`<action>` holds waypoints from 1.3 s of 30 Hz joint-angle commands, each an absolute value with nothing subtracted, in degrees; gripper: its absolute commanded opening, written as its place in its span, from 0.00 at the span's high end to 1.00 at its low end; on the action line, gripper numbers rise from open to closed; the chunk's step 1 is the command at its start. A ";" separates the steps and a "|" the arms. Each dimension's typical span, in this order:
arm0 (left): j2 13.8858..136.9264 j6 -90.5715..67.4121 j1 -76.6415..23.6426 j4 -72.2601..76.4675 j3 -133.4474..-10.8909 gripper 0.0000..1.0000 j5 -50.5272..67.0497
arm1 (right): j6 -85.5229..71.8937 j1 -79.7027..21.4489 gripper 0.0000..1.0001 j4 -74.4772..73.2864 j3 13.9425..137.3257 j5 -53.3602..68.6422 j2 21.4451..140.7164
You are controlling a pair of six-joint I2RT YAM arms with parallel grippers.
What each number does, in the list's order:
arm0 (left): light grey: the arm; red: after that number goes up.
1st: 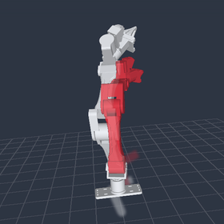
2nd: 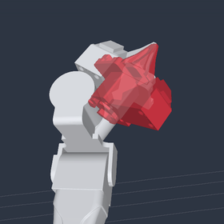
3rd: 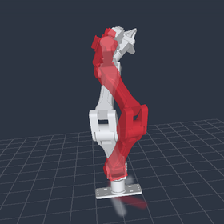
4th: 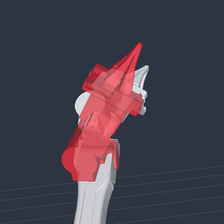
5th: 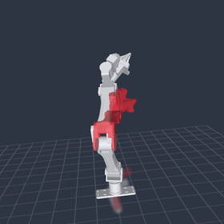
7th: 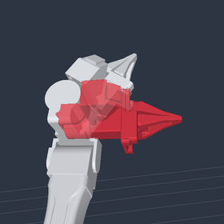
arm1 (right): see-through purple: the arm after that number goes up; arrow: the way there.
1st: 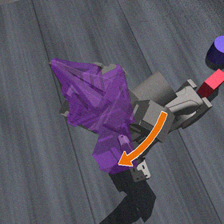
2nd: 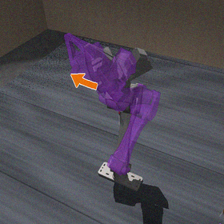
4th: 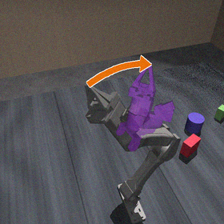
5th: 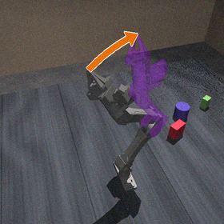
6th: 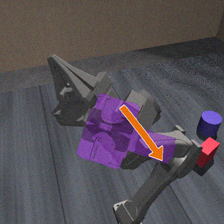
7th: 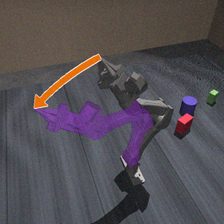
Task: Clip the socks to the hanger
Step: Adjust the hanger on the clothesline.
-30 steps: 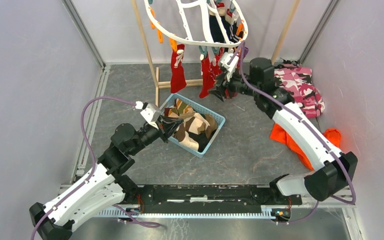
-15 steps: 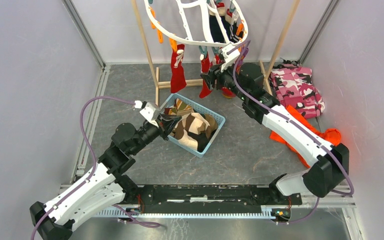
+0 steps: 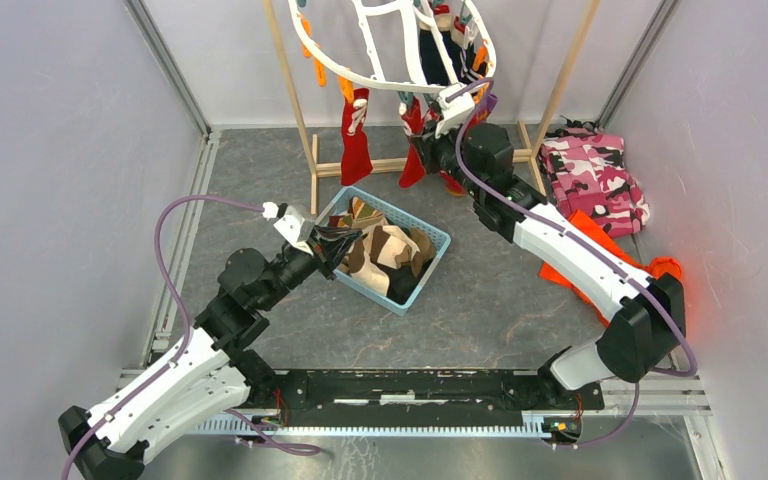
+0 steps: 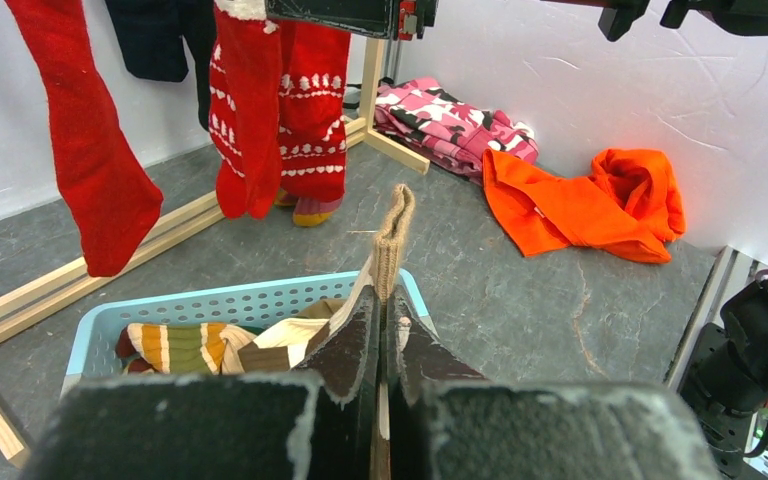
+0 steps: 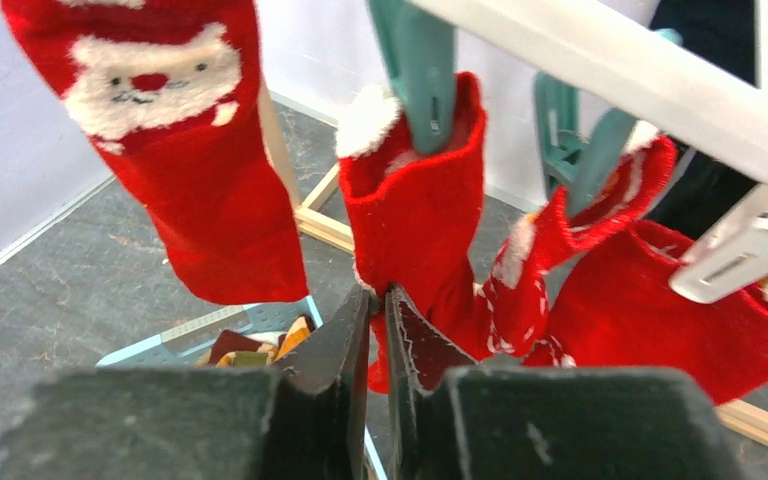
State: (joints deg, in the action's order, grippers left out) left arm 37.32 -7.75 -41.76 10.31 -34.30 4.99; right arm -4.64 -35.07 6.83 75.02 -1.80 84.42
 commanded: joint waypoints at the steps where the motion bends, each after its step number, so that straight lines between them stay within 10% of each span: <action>1: 36.29 -6.42 -41.92 12.22 -34.61 0.98 4.79 | -4.82 -32.78 0.89 7.98 76.57 -5.03 80.90; 39: 36.75 -6.97 -41.92 11.36 -37.02 0.98 10.66 | -3.87 -5.60 1.00 8.61 84.68 -0.09 84.43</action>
State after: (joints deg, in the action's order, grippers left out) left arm 35.38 -7.09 -41.76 7.60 -34.68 8.12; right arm -4.60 -7.22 5.74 80.55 -1.08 82.30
